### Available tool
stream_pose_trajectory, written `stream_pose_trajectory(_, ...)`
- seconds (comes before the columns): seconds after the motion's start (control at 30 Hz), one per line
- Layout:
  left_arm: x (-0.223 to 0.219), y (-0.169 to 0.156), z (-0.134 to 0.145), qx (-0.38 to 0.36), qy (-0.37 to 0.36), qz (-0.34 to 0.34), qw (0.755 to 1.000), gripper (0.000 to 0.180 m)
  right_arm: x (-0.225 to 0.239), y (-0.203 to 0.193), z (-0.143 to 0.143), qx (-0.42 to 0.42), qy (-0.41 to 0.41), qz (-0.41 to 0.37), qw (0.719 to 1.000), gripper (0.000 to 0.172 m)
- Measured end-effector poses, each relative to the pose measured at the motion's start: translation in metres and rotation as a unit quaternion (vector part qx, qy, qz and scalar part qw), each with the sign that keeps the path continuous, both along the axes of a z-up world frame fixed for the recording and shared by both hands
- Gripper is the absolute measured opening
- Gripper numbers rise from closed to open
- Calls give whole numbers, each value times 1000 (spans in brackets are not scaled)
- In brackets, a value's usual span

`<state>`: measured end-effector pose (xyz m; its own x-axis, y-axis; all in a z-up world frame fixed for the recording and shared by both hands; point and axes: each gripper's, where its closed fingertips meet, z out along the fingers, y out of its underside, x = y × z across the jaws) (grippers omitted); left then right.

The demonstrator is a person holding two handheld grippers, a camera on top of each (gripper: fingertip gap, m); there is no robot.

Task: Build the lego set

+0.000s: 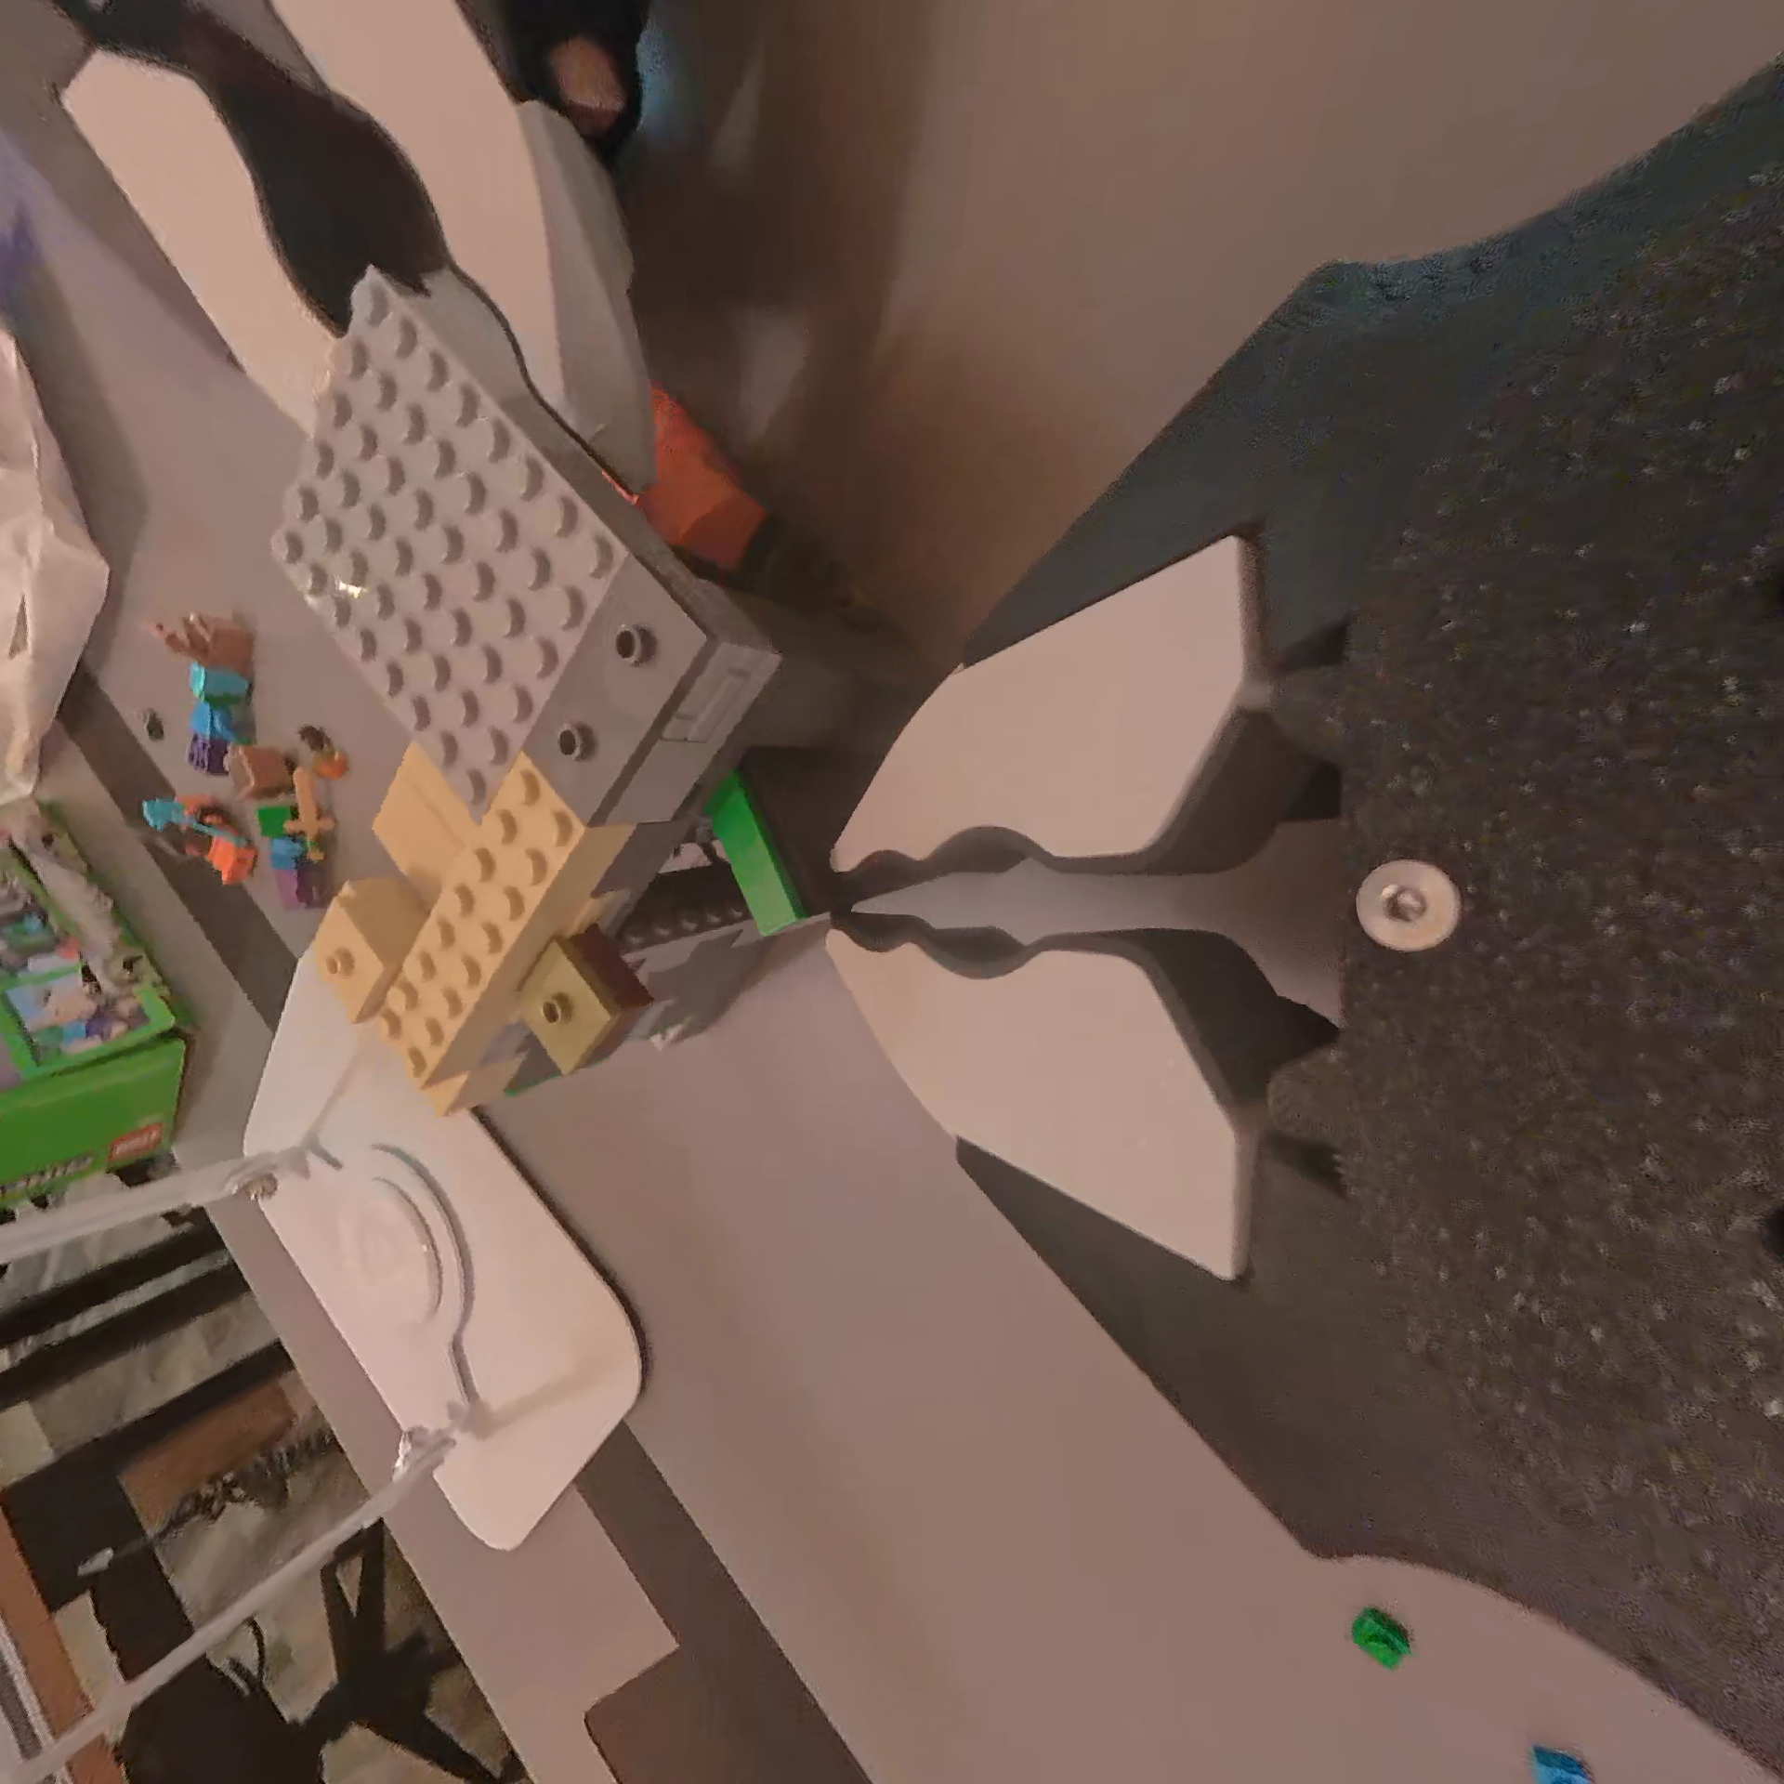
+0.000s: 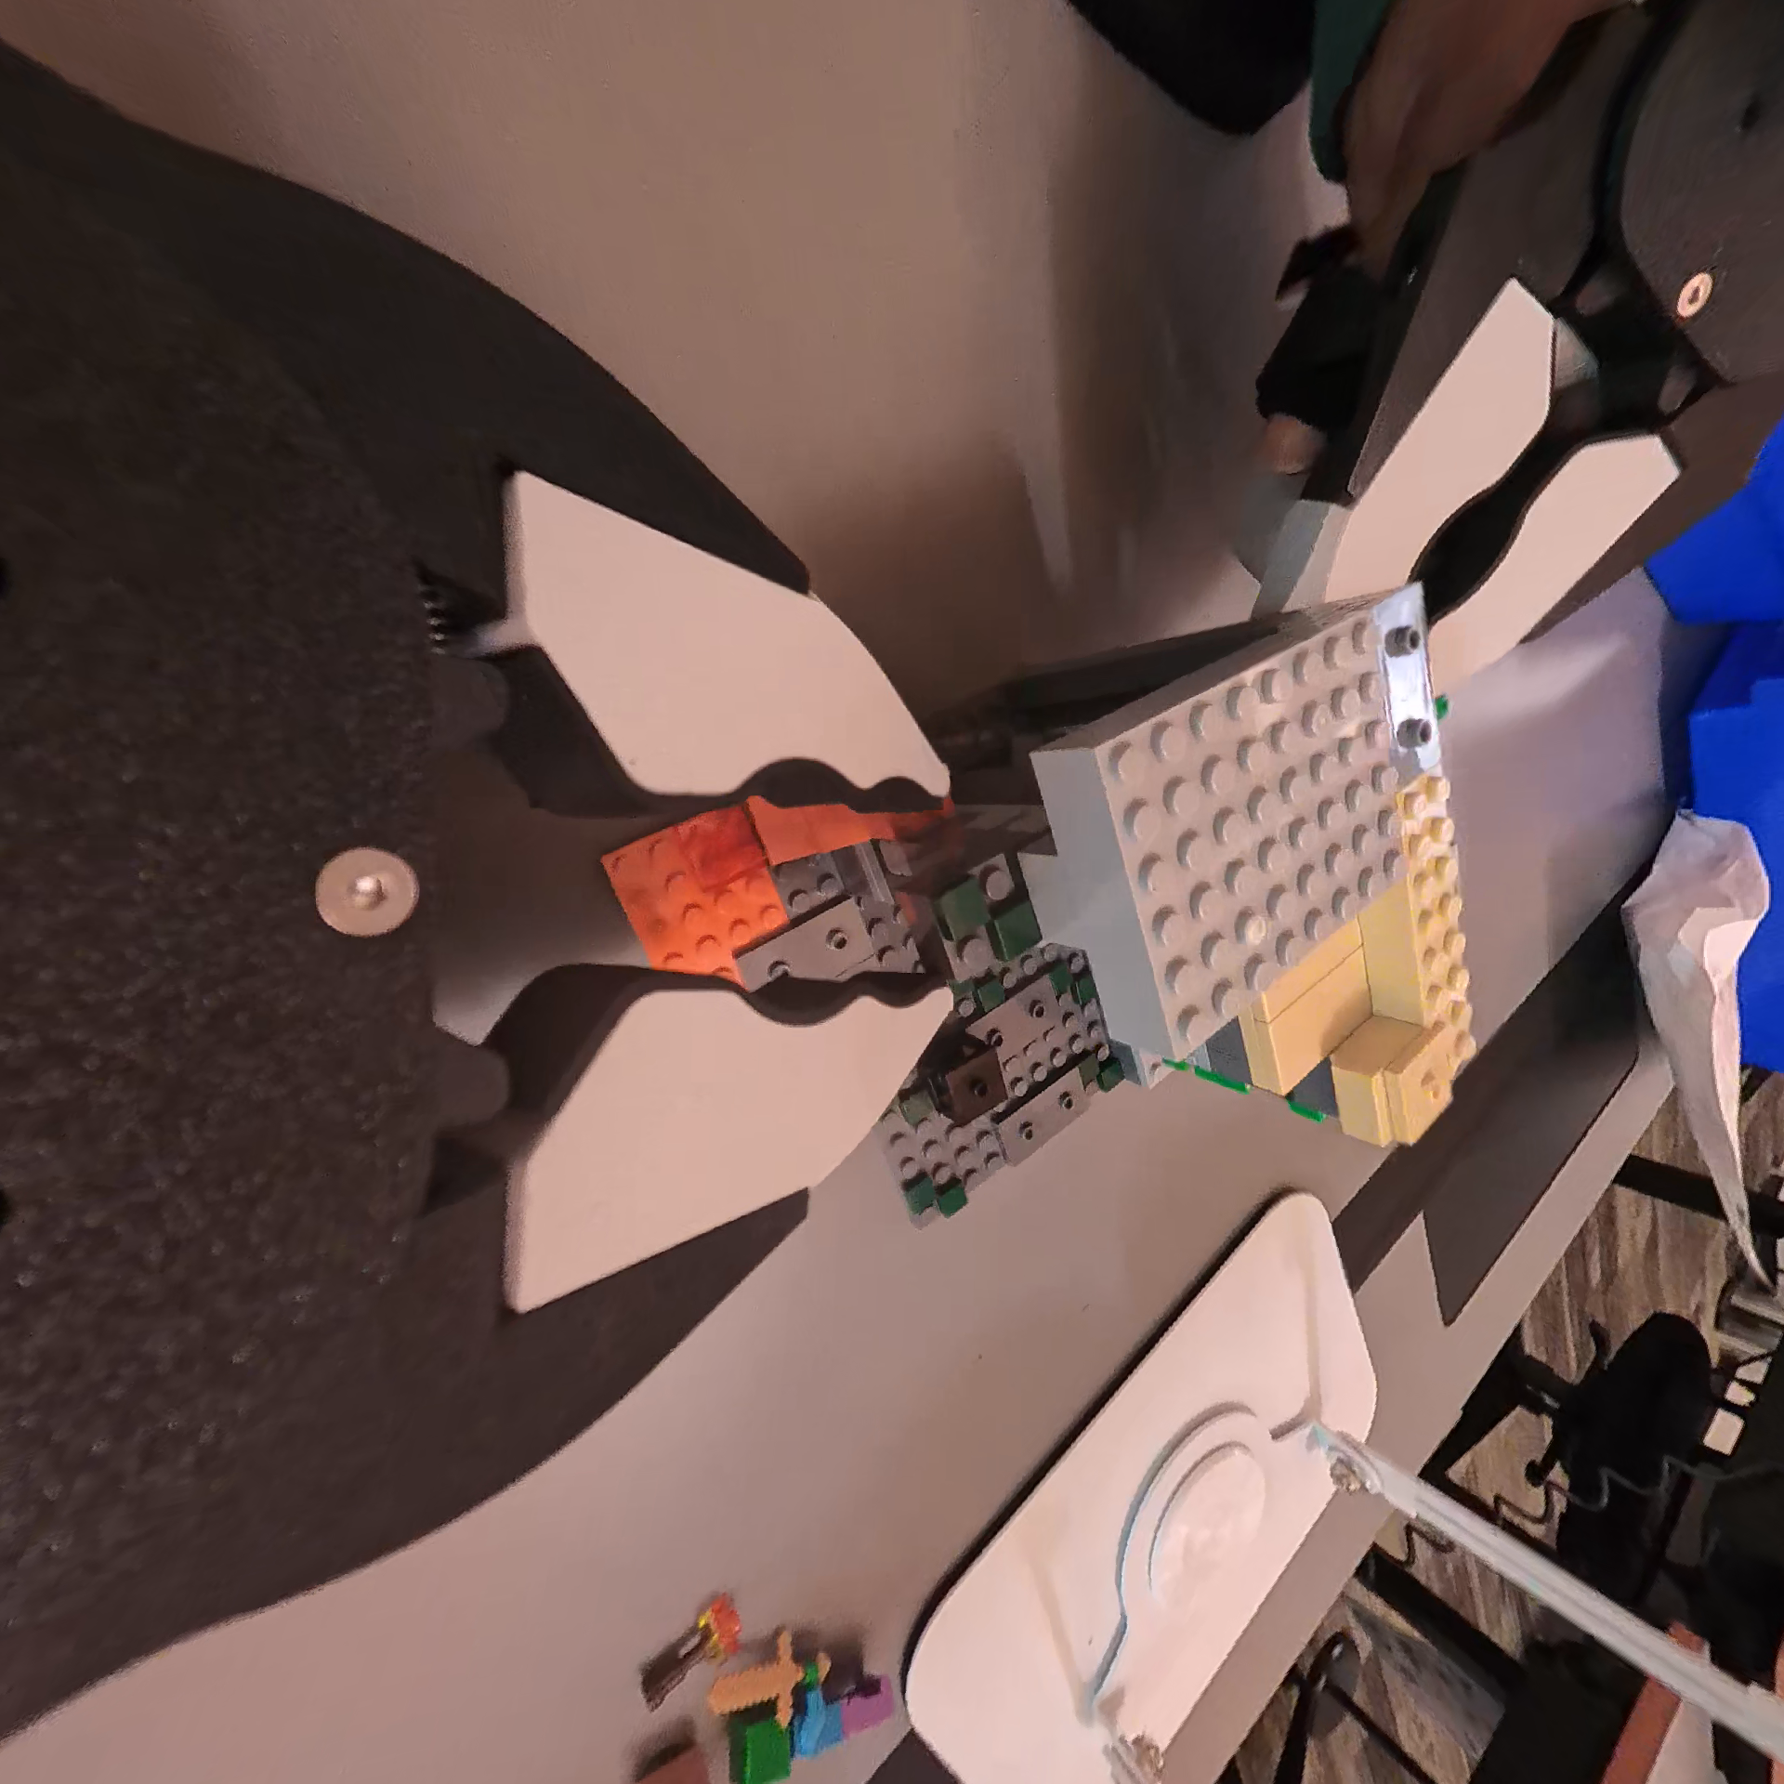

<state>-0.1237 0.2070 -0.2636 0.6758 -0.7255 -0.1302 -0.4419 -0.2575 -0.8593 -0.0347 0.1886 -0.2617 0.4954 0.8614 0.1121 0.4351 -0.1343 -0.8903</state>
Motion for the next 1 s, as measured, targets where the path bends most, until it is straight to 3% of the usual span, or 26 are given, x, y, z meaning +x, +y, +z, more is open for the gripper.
stream_pose_trajectory(0.53,-7,-12,4,9,1,30,1000,1,-2,10,-1,-18,13,-94,995,28)
stream_pose_trajectory(0.77,2,-29,8,11,-13,5,1000,13,-4,13,-1,-19,17,-121,992,27)
stream_pose_trajectory(0.87,3,-19,-2,8,13,25,1000,26,-12,13,-1,-27,24,-132,991,25)
stream_pose_trajectory(1.0,-9,10,-7,11,31,76,997,29,-29,12,-3,-30,16,-116,993,22)
